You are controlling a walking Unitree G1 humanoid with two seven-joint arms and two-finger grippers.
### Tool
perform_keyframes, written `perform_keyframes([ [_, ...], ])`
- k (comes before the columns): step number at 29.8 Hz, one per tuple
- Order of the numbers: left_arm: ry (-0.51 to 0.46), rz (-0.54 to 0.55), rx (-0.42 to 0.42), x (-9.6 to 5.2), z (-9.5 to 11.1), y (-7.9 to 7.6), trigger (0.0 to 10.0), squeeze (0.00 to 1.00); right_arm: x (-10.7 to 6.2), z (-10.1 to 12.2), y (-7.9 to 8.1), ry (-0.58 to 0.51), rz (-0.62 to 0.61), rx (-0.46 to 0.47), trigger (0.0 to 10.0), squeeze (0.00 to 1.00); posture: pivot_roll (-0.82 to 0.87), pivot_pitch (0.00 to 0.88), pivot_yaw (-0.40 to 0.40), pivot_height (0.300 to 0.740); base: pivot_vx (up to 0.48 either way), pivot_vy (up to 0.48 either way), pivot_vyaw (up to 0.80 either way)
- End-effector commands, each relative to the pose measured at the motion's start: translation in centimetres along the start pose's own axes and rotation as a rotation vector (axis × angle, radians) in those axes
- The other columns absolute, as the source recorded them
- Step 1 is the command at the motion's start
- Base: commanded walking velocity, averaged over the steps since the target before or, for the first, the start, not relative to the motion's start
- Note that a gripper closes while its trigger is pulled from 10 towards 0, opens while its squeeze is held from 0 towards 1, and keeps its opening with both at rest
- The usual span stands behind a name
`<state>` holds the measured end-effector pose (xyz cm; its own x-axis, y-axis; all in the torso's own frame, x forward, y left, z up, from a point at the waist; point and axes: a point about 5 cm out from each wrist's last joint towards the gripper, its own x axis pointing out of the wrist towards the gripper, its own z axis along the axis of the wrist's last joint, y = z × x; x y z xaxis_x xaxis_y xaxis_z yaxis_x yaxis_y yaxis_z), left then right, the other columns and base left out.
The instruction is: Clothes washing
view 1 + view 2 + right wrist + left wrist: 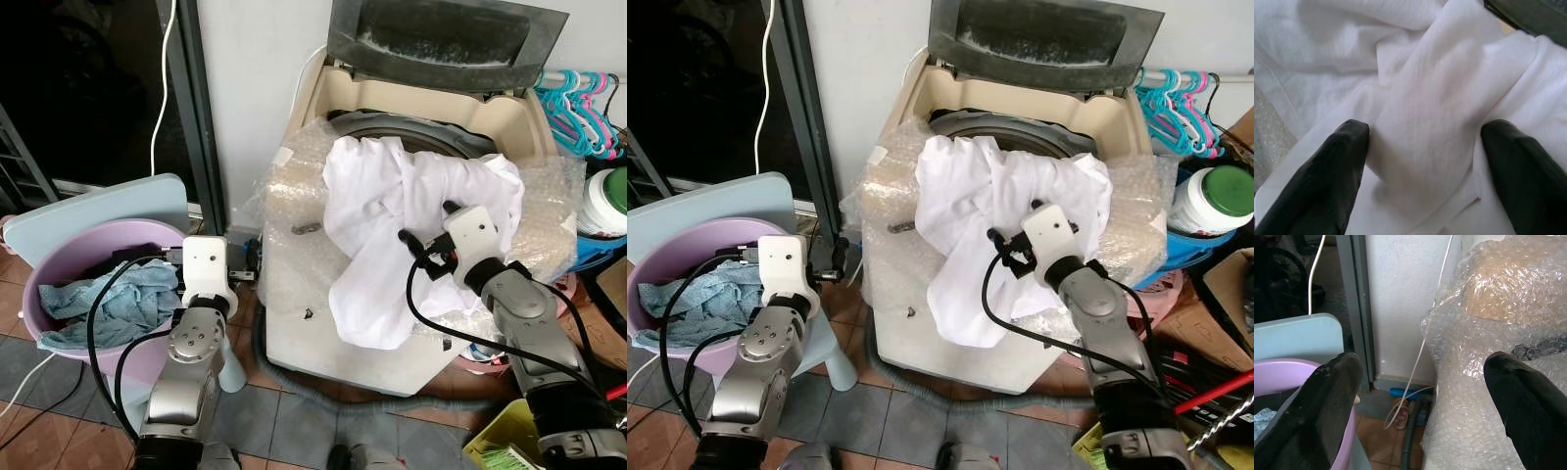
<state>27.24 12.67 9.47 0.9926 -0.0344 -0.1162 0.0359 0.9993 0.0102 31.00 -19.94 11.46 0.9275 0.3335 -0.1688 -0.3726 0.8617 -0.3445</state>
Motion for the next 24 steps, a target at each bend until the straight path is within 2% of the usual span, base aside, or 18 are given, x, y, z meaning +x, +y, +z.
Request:
perform_keyframes([
  [1,-0.027,-0.019,0.001,0.0,0.6,-0.2,10.0,0.0,0.5,0.2,-0.3,0.026,-0.015,0.009,0.0,0.0,-0.04,0.0,-0.046,0.74,0.0,0.0,0.0],
  [7,-0.028,-0.007,0.004,0.1,0.7,0.1,10.0,0.0,1.0,0.3,0.0,0.036,-0.026,0.051,0.0,0.0,-0.03,0.0,-0.047,0.74,0.0,0.0,0.0],
  [24,-0.022,0.011,0.016,0.3,0.6,0.2,10.0,0.0,2.0,1.0,-0.8,0.015,-0.073,0.113,0.0,0.0,-0.03,0.0,-0.054,0.74,0.0,0.0,0.0],
])
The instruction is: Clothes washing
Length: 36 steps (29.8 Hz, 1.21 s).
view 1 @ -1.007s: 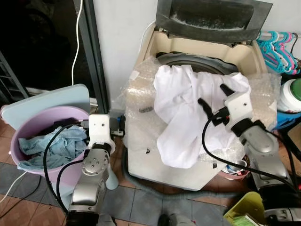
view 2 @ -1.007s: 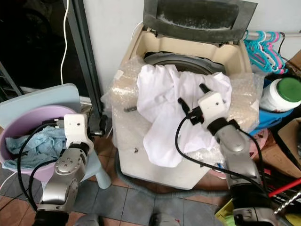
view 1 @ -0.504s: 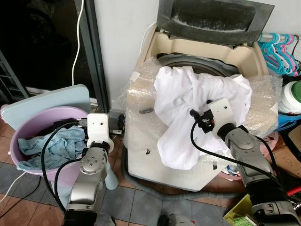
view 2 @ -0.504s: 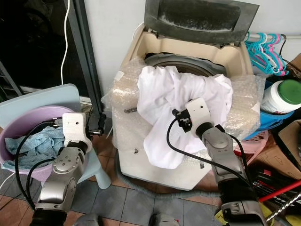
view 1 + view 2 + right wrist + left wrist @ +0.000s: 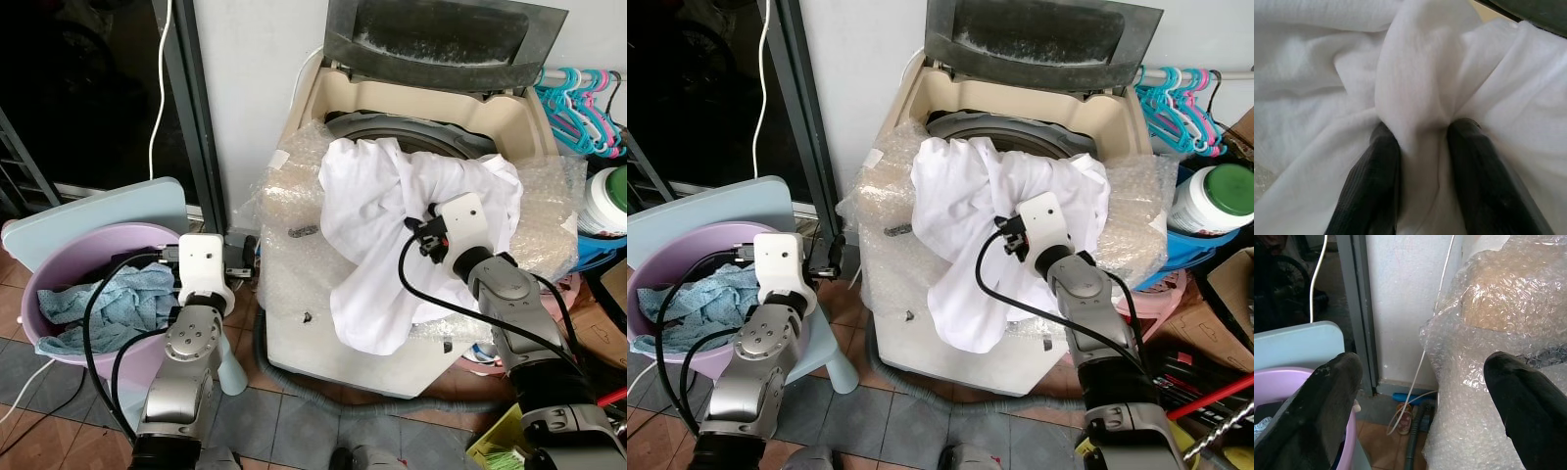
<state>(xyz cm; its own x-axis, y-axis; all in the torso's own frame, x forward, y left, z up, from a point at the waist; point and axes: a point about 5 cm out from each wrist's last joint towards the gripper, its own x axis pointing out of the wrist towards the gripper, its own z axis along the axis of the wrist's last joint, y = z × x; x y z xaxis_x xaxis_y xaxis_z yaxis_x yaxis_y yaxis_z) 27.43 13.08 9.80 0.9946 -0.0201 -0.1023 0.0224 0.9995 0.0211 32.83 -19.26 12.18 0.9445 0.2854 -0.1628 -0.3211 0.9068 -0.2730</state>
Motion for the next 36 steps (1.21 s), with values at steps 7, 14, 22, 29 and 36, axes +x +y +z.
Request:
perform_keyframes([
  [7,-0.012,-0.002,0.005,0.2,0.3,0.1,10.0,0.0,0.8,2.4,-1.4,-0.105,-0.065,0.057,0.0,0.0,-0.03,0.0,-0.053,0.74,0.0,0.0,0.0],
  [14,-0.013,-0.016,-0.003,0.4,0.3,-0.3,10.0,0.0,2.7,5.7,-1.9,-0.182,-0.022,-0.01,0.0,0.0,-0.04,0.0,-0.049,0.74,0.219,0.0,0.0],
  [22,-0.013,-0.023,-0.006,0.6,0.4,-0.4,10.0,0.0,5.2,12.8,-2.7,-0.349,0.018,-0.164,0.0,0.0,-0.04,0.0,-0.045,0.74,0.322,0.0,0.0],
  [29,-0.006,0.0,0.0,0.5,0.3,-0.3,10.0,0.0,3.1,23.7,-7.5,-0.691,-0.372,-0.318,0.0,0.0,-0.02,0.0,-0.059,0.74,0.212,0.0,0.0],
  [36,-0.003,0.001,-0.006,0.5,0.2,-0.4,10.0,0.0,4.9,19.3,-7.4,-0.439,-0.406,-0.433,10.0,0.0,-0.02,0.0,-0.063,0.74,0.0,0.0,0.0],
])
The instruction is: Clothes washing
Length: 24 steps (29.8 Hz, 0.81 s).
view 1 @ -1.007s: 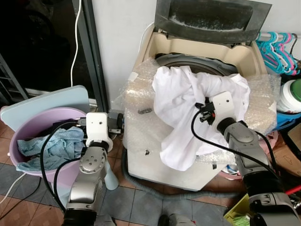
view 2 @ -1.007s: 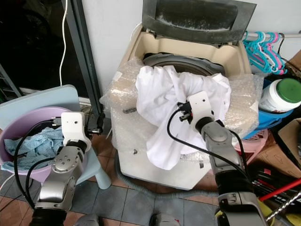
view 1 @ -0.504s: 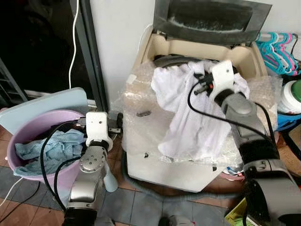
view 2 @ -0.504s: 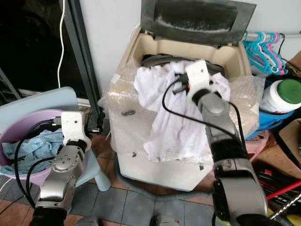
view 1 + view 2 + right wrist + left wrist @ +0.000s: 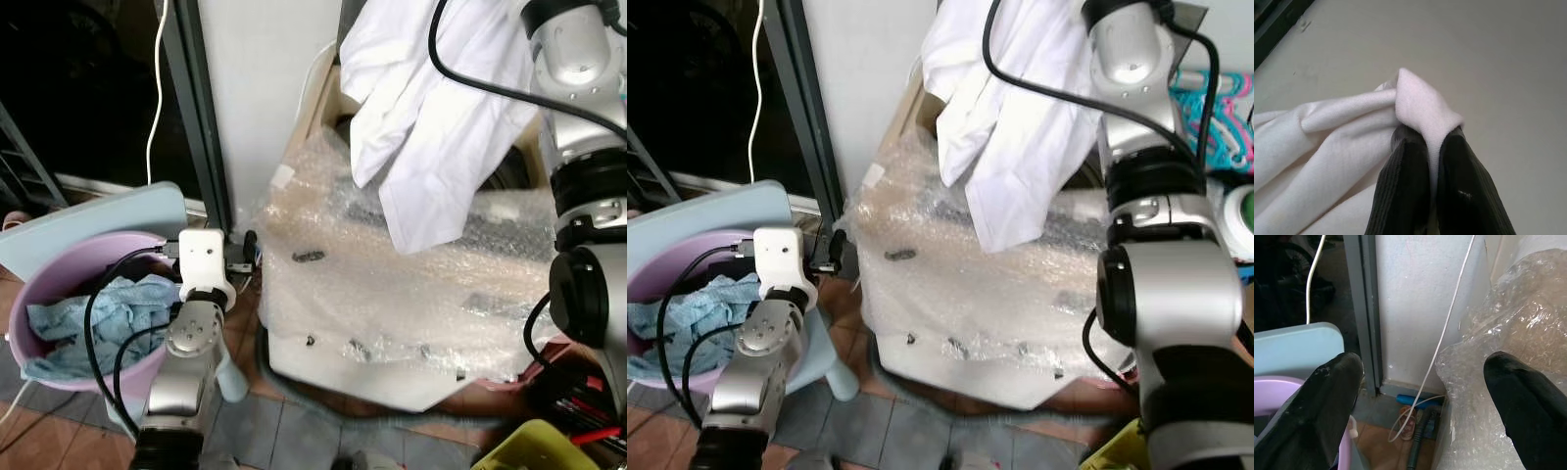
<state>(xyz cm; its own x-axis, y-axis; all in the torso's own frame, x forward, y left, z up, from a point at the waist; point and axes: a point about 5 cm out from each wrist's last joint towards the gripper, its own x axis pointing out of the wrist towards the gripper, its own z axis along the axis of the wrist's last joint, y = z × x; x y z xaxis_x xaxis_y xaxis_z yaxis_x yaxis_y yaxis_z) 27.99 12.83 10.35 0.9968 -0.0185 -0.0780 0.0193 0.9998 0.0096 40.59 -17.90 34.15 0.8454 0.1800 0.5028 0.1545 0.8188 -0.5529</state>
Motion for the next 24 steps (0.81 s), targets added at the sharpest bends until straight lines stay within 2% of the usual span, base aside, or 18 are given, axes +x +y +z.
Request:
perform_keyframes([
  [1,0.021,-0.003,0.006,0.0,-0.4,-0.3,10.0,0.0,-1.6,-4.0,1.6,0.23,0.059,-0.047,10.0,0.0,-0.02,0.0,-0.058,0.74,0.0,0.0,0.0],
  [2,0.021,-0.003,0.006,0.0,-0.4,-0.3,10.0,0.0,-1.6,-4.0,1.6,0.23,0.059,-0.047,10.0,0.0,-0.02,0.0,-0.058,0.74,0.0,0.0,0.0],
  [3,0.021,-0.003,0.006,0.0,-0.4,-0.3,10.0,0.0,-2.3,-5.4,2.0,0.31,0.077,-0.003,10.0,0.0,-0.02,0.0,-0.058,0.74,0.0,0.0,0.0],
  [4,0.021,-0.003,0.006,0.0,-0.4,-0.3,10.0,0.0,-2.3,-5.4,2.0,0.31,0.077,-0.003,10.0,0.0,-0.02,0.0,-0.058,0.74,0.0,0.0,0.0],
  [5,0.022,-0.004,0.007,0.0,-0.4,-0.3,10.0,0.0,-3.0,-6.6,2.2,0.377,0.075,0.027,10.0,0.04,-0.02,0.0,-0.054,0.74,0.0,0.0,0.0],
  [6,0.022,-0.004,0.007,0.0,-0.4,-0.3,10.0,0.0,-3.0,-6.6,2.2,0.377,0.075,0.027,10.0,0.04,-0.02,0.0,-0.054,0.74,0.0,0.0,0.0],
  [7,0.022,-0.006,0.009,0.0,-0.4,-0.3,10.0,0.0,-3.6,-7.5,2.2,0.422,0.064,0.089,10.0,1.0,-0.03,0.0,-0.05,0.74,0.0,0.0,0.0],
  [10,0.022,-0.008,0.01,0.0,-0.4,-0.2,10.0,0.0,-4.1,-7.9,1.9,0.426,0.046,0.123,10.0,1.0,-0.03,0.0,-0.046,0.74,0.0,0.0,0.0],
  [12,0.014,-0.011,0.015,0.1,-0.3,-0.3,10.0,0.0,-4.5,-8.0,1.6,0.377,0.04,0.155,10.0,1.0,-0.04,0.0,-0.042,0.74,0.0,0.0,0.0],
  [16,0.009,-0.009,0.019,0.2,-0.2,-0.4,10.0,0.0,-4.6,-7.6,1.7,0.319,0.058,0.16,10.0,1.0,-0.04,0.0,-0.041,0.74,0.0,0.0,0.0],
  [17,0.011,-0.011,0.019,0.2,-0.2,-0.5,10.0,0.0,-5.0,-7.3,2.4,0.267,0.112,0.178,10.0,1.0,-0.04,0.0,-0.044,0.74,0.0,0.0,0.0],
  [18,0.011,-0.011,0.019,0.2,-0.2,-0.5,10.0,0.0,-5.0,-7.3,2.4,0.267,0.112,0.178,10.0,1.0,-0.04,0.0,-0.044,0.74,0.0,0.0,0.0],
  [20,0.015,-0.014,0.018,0.1,-0.3,-0.6,10.0,0.0,-6.1,-6.7,4.2,0.193,0.269,0.227,10.0,1.0,-0.04,0.0,-0.046,0.74,0.0,0.0,0.0],
  [21,0.015,-0.014,0.018,0.1,-0.3,-0.6,10.0,0.0,-6.1,-6.7,4.2,0.193,0.269,0.227,10.0,1.0,-0.04,0.0,-0.046,0.74,0.0,0.0,0.0],
  [23,0.02,-0.014,0.017,-0.1,-0.4,-0.4,10.0,0.0,-7.8,-6.7,5.7,0.179,0.464,0.305,10.0,1.0,-0.04,0.0,-0.046,0.74,0.0,0.0,0.0],
  [24,0.02,-0.014,0.017,-0.1,-0.4,-0.4,10.0,0.0,-7.8,-6.7,5.7,0.179,0.464,0.305,10.0,1.0,-0.04,0.0,-0.046,0.74,0.0,0.0,0.0],
])
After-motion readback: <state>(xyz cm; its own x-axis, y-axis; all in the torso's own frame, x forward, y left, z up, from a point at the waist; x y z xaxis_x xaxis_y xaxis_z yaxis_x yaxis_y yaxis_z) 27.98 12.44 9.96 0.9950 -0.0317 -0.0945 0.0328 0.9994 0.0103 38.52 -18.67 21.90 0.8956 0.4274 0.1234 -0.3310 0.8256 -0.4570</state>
